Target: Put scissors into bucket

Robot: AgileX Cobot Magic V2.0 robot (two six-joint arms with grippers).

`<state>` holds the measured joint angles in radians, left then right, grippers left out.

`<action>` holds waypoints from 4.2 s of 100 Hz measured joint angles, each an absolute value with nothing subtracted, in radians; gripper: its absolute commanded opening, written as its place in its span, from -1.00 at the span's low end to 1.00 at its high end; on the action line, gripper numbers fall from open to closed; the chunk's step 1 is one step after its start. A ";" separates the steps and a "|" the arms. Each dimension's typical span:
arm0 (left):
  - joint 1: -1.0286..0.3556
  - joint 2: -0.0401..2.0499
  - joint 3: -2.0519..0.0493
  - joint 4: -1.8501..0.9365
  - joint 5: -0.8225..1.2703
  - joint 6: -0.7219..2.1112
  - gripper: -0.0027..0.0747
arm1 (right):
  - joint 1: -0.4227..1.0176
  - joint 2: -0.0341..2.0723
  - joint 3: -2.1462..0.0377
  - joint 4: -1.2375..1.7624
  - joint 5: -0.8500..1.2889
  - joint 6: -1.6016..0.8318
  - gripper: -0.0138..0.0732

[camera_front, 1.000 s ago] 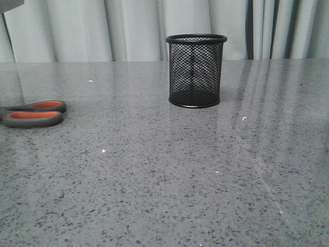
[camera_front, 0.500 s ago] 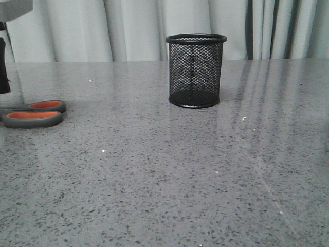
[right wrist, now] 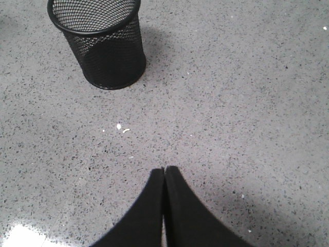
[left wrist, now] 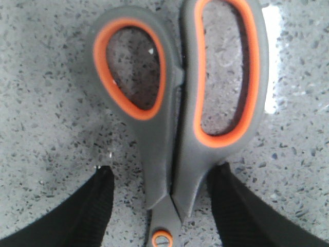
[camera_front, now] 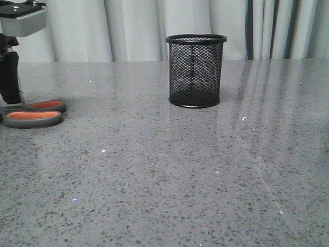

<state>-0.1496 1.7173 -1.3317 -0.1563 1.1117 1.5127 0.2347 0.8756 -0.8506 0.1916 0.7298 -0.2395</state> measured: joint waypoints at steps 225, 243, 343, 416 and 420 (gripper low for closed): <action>-0.200 1.558 -1.671 -0.391 1.221 1.488 -0.69 | 0.235 1.049 -1.072 0.730 0.611 -0.613 -0.81; -0.246 1.557 -1.703 -0.397 1.221 1.488 -0.69 | 0.235 1.220 -1.241 0.911 0.706 -0.720 -0.60; -0.267 1.556 -1.703 -0.433 1.204 1.488 -0.69 | 0.369 1.733 -1.592 1.225 0.906 -0.737 0.17; -0.267 1.541 -1.704 -0.463 1.184 1.486 0.23 | 0.375 1.759 -1.623 1.227 0.919 -0.734 -0.85; -0.267 1.530 -1.704 -0.465 1.184 1.479 0.20 | 0.373 1.759 -1.623 1.225 0.918 -0.734 -0.85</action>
<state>-0.2670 1.5302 -1.7040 -0.4651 1.1844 1.4789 0.3730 1.7591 -1.6235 1.2245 0.9182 -0.7345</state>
